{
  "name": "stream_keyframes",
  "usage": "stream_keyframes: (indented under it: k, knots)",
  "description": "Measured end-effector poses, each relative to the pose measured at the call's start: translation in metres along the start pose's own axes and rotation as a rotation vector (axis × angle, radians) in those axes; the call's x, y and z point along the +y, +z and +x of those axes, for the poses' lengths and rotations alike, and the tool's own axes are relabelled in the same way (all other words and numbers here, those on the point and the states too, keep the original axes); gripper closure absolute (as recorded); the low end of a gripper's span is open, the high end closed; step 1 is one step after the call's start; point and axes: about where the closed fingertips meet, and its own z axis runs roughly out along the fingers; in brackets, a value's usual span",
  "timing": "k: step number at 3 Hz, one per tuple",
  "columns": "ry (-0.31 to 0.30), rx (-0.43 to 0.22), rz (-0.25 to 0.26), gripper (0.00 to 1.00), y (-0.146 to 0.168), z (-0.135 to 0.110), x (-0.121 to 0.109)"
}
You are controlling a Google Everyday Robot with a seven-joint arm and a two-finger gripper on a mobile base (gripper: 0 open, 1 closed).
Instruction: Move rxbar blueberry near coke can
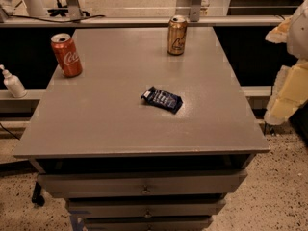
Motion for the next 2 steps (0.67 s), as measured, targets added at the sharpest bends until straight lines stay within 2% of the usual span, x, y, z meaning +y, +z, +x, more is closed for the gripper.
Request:
stream_keyframes:
  k: [1, 2]
  knots:
    - [0.000, 0.000, 0.000, 0.00, 0.000, 0.000, 0.000]
    - [0.048, -0.056, -0.016, 0.00, 0.019, -0.013, 0.008]
